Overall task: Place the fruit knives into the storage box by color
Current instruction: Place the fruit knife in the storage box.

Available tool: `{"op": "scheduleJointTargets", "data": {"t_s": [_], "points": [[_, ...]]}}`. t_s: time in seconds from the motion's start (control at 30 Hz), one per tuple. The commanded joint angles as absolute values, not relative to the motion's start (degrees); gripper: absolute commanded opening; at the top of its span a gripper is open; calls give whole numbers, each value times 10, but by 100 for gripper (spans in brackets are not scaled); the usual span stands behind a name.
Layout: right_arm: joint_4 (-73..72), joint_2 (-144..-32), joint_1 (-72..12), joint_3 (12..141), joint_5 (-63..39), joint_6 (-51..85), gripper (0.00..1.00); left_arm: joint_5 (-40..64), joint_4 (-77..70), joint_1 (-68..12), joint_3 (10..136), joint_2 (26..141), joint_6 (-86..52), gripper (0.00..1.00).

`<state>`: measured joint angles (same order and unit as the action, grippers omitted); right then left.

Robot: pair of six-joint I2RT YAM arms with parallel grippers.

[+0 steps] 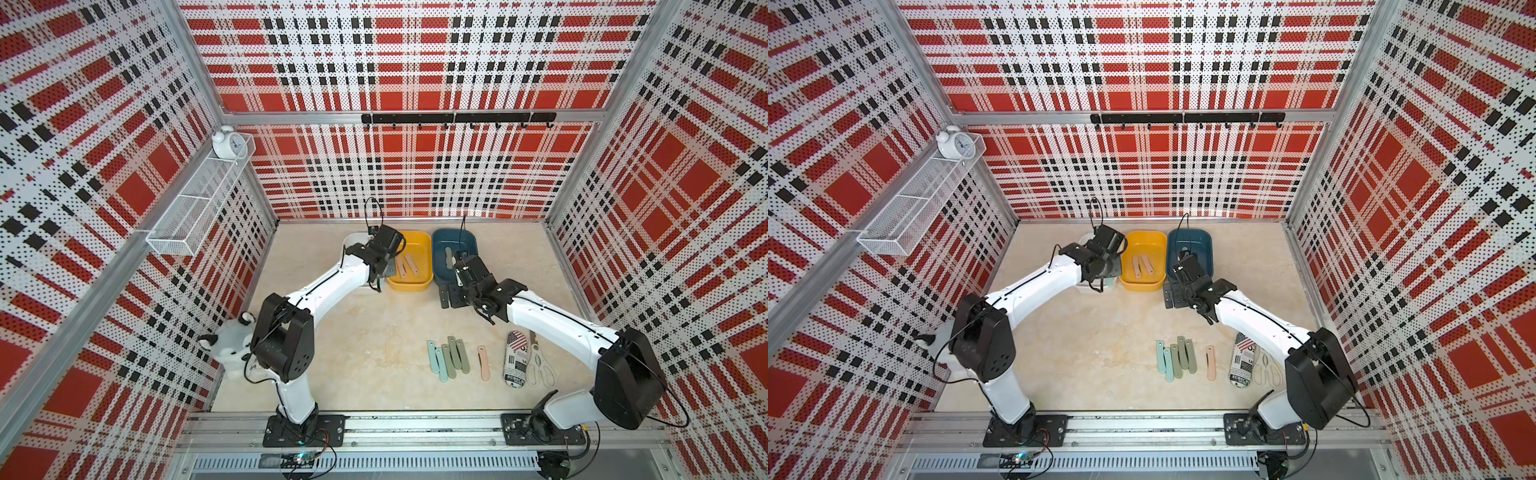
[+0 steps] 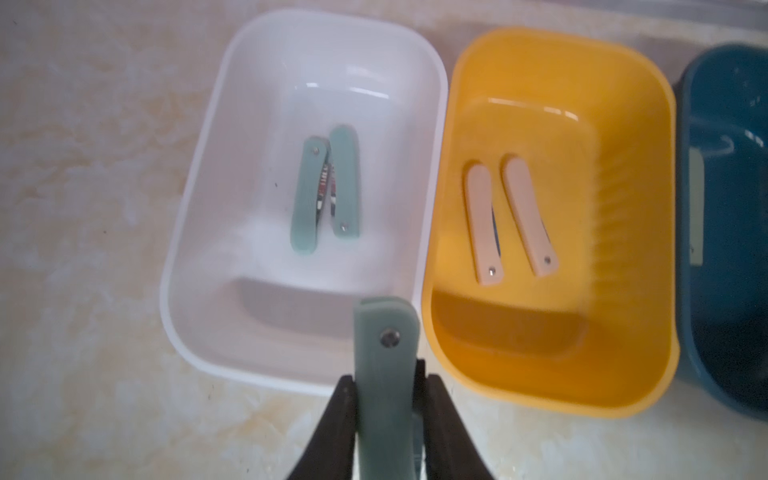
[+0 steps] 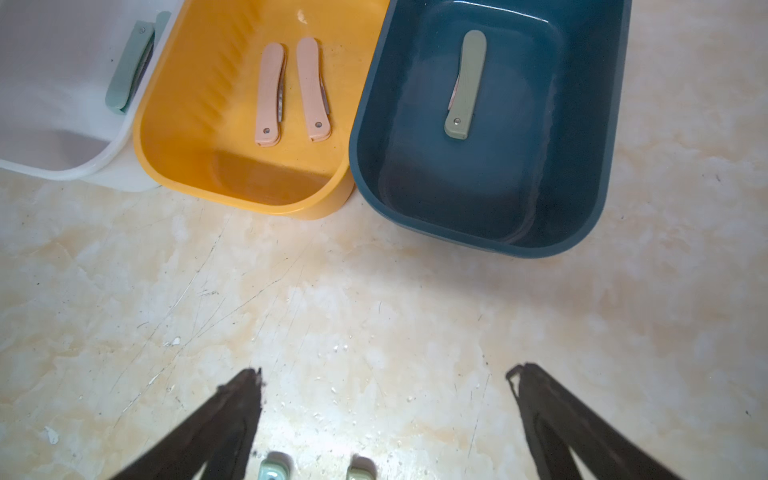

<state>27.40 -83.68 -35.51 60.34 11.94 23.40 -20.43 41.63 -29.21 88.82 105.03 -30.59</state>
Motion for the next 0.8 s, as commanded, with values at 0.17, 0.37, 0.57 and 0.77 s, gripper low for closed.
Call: {"op": "scheduleJointTargets", "data": {"t_s": [0.17, 0.37, 0.57, 0.77], "points": [[282, -831, -353, 607, 135, 223, 100, -203, 429, -231, 1013, 1181, -259, 25], [285, -815, -340, 600, 136, 218, 100, -190, 425, -219, 1042, 1245, -247, 25], [277, -805, -335, 586, 137, 215, 100, -161, 396, -214, 1051, 1290, -223, 25], [264, -797, -333, 574, 131, 221, 100, -155, 396, -210, 1060, 1310, -221, 26]]}}
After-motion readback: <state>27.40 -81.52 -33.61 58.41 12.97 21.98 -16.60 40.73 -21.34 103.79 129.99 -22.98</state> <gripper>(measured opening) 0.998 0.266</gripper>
